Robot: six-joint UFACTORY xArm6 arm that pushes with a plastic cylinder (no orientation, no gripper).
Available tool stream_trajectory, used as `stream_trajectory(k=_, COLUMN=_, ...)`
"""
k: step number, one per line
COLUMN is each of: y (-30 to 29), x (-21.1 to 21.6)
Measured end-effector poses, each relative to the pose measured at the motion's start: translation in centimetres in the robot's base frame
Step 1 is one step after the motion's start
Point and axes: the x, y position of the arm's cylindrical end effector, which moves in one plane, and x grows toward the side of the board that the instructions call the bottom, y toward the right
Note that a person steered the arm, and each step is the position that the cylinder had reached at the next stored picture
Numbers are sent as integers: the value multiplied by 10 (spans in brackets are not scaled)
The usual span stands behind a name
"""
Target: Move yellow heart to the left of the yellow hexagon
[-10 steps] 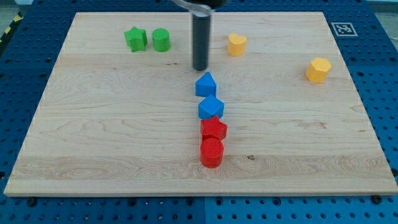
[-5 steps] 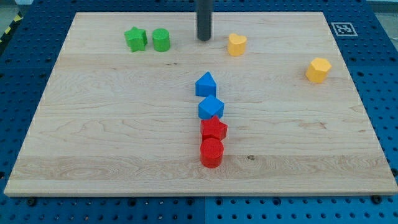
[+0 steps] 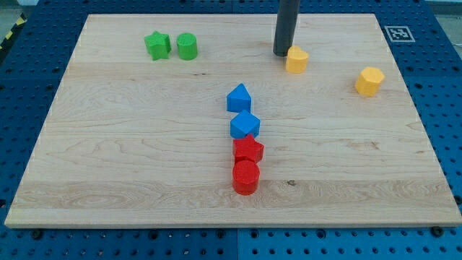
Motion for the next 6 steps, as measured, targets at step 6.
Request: stream_trajectory(k=6, y=17, x=34)
